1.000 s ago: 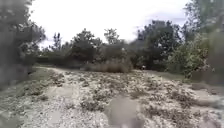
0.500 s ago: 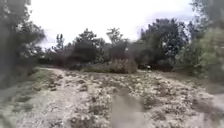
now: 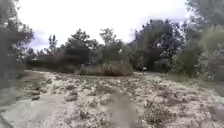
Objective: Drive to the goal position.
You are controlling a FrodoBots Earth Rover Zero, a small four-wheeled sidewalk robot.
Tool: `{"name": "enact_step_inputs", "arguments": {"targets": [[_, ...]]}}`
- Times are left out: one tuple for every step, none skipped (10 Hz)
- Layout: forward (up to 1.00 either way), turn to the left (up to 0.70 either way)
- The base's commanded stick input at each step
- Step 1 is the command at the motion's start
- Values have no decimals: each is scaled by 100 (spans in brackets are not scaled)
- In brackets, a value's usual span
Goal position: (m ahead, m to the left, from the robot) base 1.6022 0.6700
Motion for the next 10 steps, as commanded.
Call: {"name": "enact_step_inputs", "arguments": {"targets": [[85, -34], [85, -34], [85, -34], [85, -34], [85, -34], [85, -28], [85, -19], [85, -10], [85, -1], [85, 0]]}}
